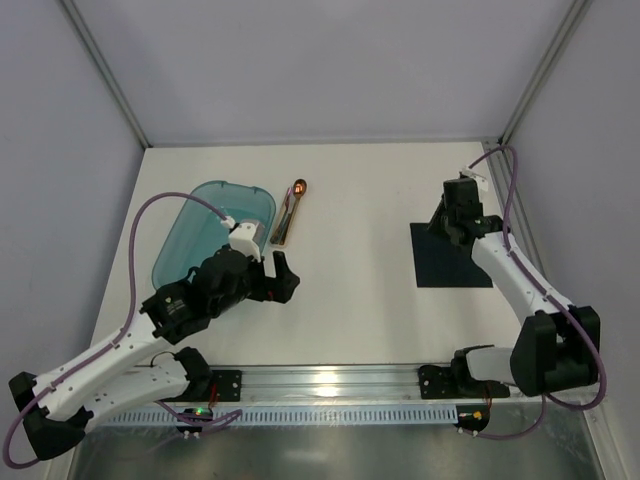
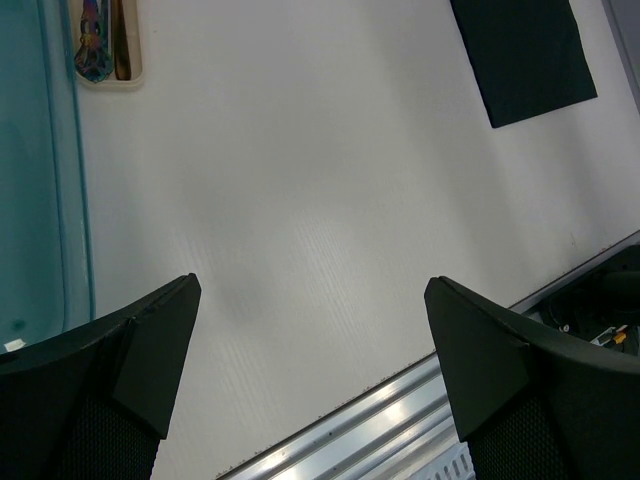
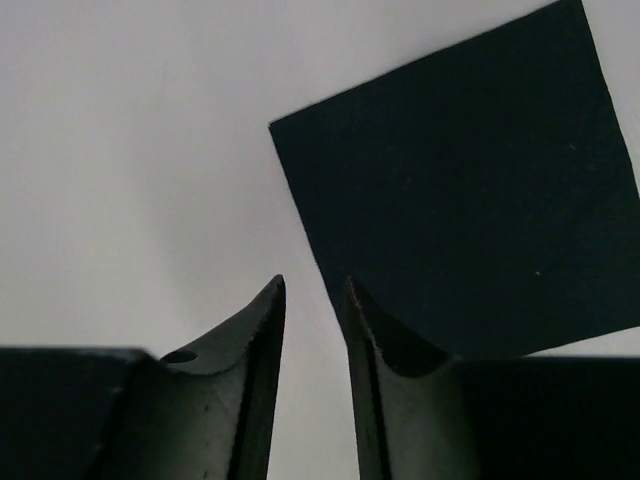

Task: Place the utensils on the paper napkin and roll it up
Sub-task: Move the napkin to the center of the board.

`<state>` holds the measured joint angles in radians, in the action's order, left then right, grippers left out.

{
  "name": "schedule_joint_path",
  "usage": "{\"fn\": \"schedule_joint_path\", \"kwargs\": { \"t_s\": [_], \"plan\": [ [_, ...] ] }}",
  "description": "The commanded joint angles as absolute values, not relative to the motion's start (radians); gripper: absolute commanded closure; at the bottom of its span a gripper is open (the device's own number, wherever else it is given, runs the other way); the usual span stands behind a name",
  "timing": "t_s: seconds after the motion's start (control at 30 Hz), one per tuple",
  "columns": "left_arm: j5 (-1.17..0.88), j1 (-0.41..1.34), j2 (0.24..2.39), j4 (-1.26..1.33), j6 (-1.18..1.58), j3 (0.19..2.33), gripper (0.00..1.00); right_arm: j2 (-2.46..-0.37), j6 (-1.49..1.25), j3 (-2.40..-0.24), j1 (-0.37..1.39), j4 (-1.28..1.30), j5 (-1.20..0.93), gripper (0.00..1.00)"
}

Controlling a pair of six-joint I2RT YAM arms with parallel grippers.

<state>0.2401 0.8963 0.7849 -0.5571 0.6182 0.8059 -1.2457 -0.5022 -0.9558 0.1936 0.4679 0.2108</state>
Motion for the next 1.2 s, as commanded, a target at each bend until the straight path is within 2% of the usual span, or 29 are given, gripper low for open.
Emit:
{"fn": "schedule_joint_path", "kwargs": {
  "t_s": [0.0, 0.03, 0.13, 0.2, 0.9, 1.17],
  "plan": [
    [0.258, 0.894, 0.77, -0.546, 0.614, 0.807, 0.0, -1.321, -0.502, -0.982, 0.157, 0.455, 0.239, 0.69],
    [0.258, 0.896, 0.77, -0.549, 0.612, 0.81, 0.0, -1.337, -0.502, -0.988, 0.149, 0.468, 0.261, 0.79],
    [0.255, 0.896, 0.765, -0.549, 0.614, 0.807, 0.0, -1.371, -0.54, -0.971, 0.144, 0.521, 0.358, 0.85],
    [0.256, 0.896, 0.765, -0.548, 0.614, 0.802, 0.0, -1.406, -0.587, -0.966, 0.141, 0.59, 0.408, 0.96],
    [0.278, 0.894, 0.765, -0.588, 0.615, 0.838, 0.0, -1.491, -0.635, -0.744, 0.143, 0.402, 0.307, 0.96],
    [0.27, 0.896, 0.788, -0.575, 0.624, 0.845, 0.0, -1.542, -0.686, -0.75, 0.244, 0.356, 0.233, 0.96]
  ]
}}
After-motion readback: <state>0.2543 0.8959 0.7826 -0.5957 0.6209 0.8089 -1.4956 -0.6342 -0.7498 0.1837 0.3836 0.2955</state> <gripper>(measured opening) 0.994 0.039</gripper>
